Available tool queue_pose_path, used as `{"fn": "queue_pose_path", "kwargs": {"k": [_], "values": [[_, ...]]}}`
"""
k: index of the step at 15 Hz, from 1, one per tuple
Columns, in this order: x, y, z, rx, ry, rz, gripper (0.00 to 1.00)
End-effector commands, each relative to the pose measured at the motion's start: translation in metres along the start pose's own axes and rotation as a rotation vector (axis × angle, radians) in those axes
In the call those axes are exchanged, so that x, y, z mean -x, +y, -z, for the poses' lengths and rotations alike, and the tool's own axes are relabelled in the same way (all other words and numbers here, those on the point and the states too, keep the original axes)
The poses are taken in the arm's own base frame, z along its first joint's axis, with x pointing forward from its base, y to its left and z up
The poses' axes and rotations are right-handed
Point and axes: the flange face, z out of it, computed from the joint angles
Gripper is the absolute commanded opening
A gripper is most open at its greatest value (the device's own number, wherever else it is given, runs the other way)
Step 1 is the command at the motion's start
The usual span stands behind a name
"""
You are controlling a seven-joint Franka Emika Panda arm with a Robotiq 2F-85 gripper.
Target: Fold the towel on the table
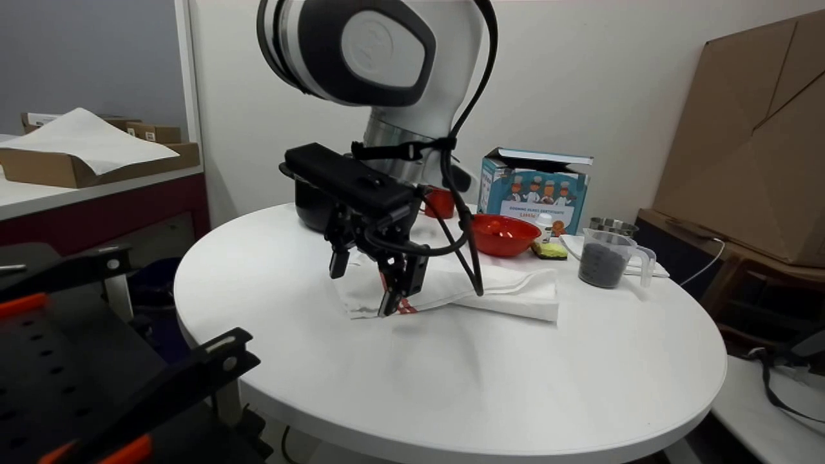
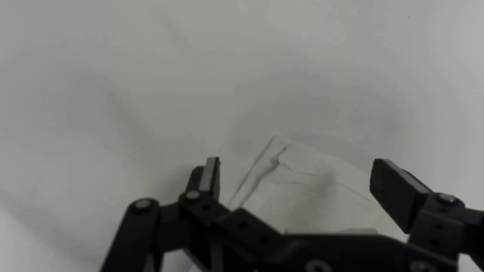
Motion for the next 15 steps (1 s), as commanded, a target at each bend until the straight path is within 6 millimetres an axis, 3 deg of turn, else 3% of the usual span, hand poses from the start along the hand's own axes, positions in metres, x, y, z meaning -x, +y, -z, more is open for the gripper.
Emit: {"fn": "queue_pose_path", "kwargs": {"k": [1, 2, 10, 13, 15], "values": [[-0.009, 0.002, -0.011, 0.005, -0.028, -0.006, 0.86], [-0.009, 0.003, -0.013, 0.006, -0.031, -0.005, 0.72], [-0.014, 0.006, -0.018, 0.025, -0.027, -0.002, 0.12], [-0.012, -0.001, -0.014, 0.020, -0.025, 0.010, 0.06], [-0.003, -0.007, -0.007, 0.002, -0.028, 0.028, 0.09]]}}
